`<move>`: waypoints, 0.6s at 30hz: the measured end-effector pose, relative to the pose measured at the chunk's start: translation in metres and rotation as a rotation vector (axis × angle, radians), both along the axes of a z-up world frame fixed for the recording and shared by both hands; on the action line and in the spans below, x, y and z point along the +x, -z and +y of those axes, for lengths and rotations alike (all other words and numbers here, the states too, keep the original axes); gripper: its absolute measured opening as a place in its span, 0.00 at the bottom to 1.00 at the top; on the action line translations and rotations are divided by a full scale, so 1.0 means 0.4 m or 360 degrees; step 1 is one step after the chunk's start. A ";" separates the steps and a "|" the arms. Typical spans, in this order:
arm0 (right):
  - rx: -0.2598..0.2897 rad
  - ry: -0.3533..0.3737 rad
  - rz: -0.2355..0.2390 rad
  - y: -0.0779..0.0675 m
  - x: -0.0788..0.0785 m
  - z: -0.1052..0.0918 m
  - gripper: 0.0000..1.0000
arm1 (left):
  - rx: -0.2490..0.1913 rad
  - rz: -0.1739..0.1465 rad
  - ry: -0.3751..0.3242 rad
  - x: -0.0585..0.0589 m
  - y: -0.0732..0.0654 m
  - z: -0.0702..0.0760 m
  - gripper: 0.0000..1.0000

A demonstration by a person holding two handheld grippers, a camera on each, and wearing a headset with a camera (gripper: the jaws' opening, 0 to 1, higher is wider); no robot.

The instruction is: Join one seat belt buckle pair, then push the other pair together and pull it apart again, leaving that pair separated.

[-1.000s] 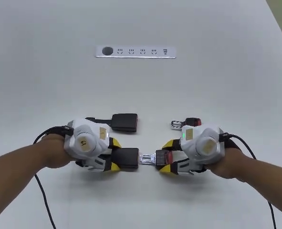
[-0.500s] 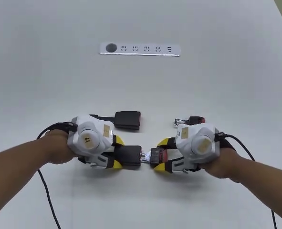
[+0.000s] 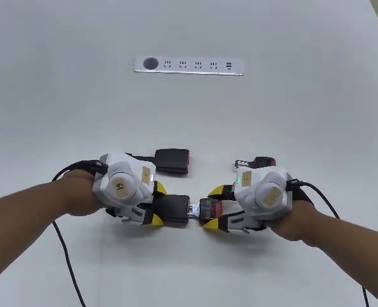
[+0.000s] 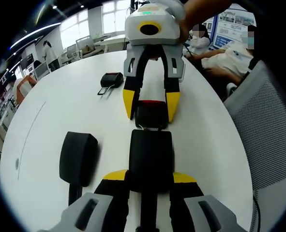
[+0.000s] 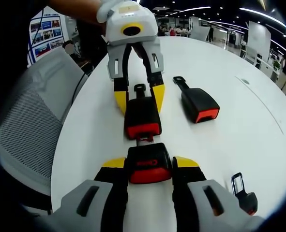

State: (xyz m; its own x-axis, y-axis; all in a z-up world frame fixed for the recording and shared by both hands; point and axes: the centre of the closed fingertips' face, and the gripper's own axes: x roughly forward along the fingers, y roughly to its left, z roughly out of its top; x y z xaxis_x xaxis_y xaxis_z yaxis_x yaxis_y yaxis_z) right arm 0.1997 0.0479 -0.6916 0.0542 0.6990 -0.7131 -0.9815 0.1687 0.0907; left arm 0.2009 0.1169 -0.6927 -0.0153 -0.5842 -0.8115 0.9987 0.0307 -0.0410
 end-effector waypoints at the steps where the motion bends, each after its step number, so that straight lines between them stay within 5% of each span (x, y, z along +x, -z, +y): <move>1: 0.0005 0.0000 0.0002 0.002 0.000 0.005 0.33 | 0.0003 0.0000 0.0003 0.000 0.000 0.000 0.32; 12: 0.0014 0.0017 -0.0006 0.000 -0.007 0.035 0.33 | 0.0027 -0.0004 0.0008 0.003 0.004 0.002 0.32; 13: 0.0012 0.0051 -0.0059 -0.007 0.014 0.034 0.33 | 0.0025 0.0002 0.0013 0.000 0.004 0.002 0.32; 18: -0.0002 0.0038 -0.0019 -0.018 0.004 0.037 0.33 | 0.0022 0.0002 0.0006 -0.001 0.001 0.001 0.32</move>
